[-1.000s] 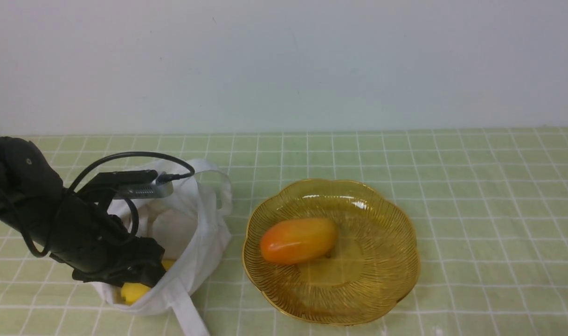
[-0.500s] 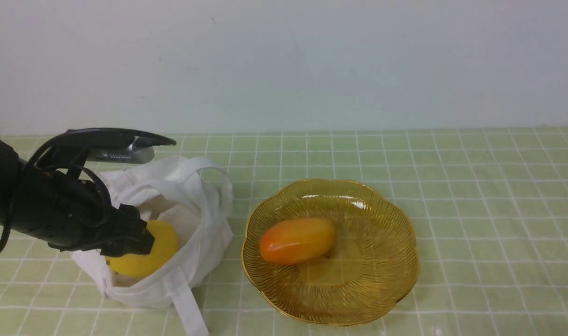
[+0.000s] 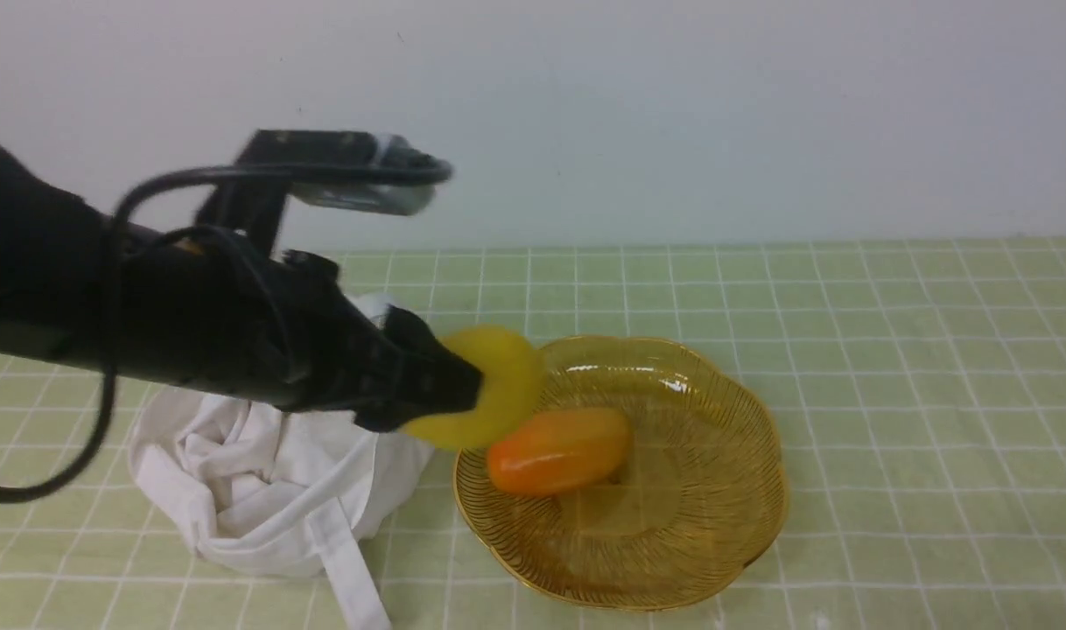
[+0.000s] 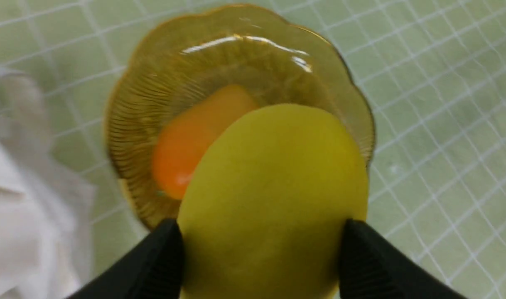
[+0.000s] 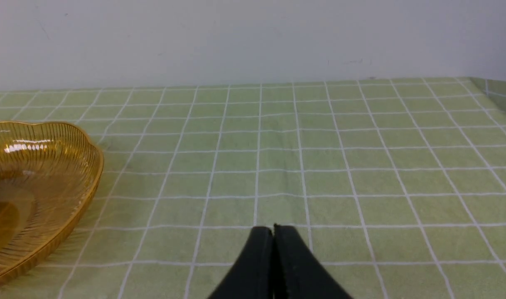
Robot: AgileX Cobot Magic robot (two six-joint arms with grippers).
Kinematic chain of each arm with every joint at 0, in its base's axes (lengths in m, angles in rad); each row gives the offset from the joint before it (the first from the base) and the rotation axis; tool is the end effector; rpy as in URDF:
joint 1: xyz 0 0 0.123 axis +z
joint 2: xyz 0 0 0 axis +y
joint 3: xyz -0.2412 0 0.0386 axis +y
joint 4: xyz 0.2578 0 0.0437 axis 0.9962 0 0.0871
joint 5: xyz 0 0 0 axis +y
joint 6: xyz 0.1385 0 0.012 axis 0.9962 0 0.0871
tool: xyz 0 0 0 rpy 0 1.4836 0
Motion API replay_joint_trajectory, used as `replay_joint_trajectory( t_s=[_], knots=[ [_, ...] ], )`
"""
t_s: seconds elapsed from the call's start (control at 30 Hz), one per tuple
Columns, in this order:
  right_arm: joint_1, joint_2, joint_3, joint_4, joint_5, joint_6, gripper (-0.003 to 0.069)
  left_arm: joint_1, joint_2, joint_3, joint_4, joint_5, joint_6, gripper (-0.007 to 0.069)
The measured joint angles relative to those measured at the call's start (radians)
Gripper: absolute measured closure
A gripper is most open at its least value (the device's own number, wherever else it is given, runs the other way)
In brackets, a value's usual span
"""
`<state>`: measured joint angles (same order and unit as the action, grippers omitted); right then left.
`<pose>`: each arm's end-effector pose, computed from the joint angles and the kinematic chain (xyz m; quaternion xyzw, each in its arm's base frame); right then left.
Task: Take the fruit out of the bag on the green coffee tablecloth and place them on the plate.
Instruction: 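Move the lemon from the bag into the bowl with the left gripper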
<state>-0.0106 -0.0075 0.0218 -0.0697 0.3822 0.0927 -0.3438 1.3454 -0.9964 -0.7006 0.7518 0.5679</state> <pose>0.1492 -0.0052 0.1575 0.0232 0.8070 -0.0053 0.5901 0.2808 -0.1656 0.2232 0.2390 0.8886 -0.2635 0.2896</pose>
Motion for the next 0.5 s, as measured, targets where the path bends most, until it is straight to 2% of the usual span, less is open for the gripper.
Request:
replay_joint_trajectory(
  t_s=[0.17, 0.2, 0.37, 0.5],
  knots=[
    [0.000, 0.000, 0.000, 0.000, 0.000, 0.000, 0.0674, -0.132, 0.129, 0.000, -0.009, -0.112, 0.032, 0.0192],
    [0.000, 0.000, 0.000, 0.000, 0.000, 0.000, 0.0674, -0.170, 0.187, 0.000, -0.017, -0.174, 0.053, 0.0192],
    [0.000, 0.000, 0.000, 0.000, 0.000, 0.000, 0.0674, -0.228, 0.324, 0.000, -0.027, -0.298, 0.072, 0.0192],
    [0.000, 0.000, 0.000, 0.000, 0.000, 0.000, 0.0674, -0.243, 0.382, 0.000, -0.032, -0.323, 0.073, 0.0188]
  ],
)
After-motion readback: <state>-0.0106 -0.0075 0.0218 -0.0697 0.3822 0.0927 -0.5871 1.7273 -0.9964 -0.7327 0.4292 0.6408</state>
